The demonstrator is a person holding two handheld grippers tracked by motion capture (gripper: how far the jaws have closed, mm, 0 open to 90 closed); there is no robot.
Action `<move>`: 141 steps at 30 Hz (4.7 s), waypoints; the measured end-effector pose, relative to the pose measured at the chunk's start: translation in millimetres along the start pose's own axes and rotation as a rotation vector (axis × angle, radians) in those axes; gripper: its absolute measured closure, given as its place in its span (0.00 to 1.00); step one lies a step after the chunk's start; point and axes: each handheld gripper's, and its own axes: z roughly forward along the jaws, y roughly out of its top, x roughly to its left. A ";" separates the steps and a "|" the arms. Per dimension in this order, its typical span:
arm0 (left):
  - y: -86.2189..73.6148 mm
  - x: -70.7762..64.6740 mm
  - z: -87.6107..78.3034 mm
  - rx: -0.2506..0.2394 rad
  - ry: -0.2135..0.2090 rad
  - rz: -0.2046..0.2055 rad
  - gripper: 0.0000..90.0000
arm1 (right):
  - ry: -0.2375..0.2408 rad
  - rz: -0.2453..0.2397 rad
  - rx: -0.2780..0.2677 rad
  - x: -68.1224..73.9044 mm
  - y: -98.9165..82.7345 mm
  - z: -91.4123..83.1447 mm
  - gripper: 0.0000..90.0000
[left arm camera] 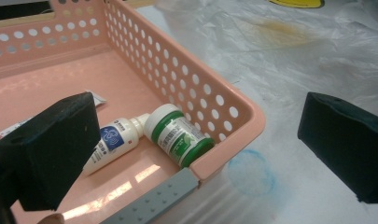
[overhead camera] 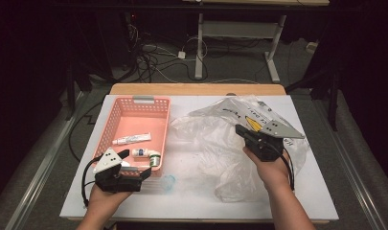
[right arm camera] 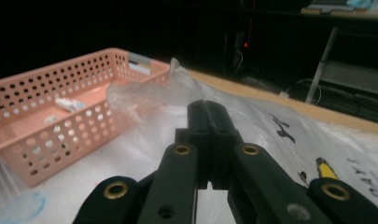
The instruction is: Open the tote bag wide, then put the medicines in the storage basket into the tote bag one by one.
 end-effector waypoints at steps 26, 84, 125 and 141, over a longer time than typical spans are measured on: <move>-9.0 33.4 -16.5 0.006 0.078 -0.063 0.00 | 0.000 0.005 -0.089 -8.4 -4.6 -10.9 1.00; 75.4 96.5 78.2 0.437 0.086 -0.145 0.98 | 0.043 0.016 -0.082 -14.8 -6.7 -15.9 1.00; 86.7 128.8 148.4 0.646 0.196 -0.122 0.98 | 0.066 0.010 -0.075 -7.3 -7.6 -11.5 1.00; 71.1 113.8 97.9 0.684 0.241 -0.129 0.60 | 0.075 0.006 -0.082 -5.6 -5.5 -13.8 1.00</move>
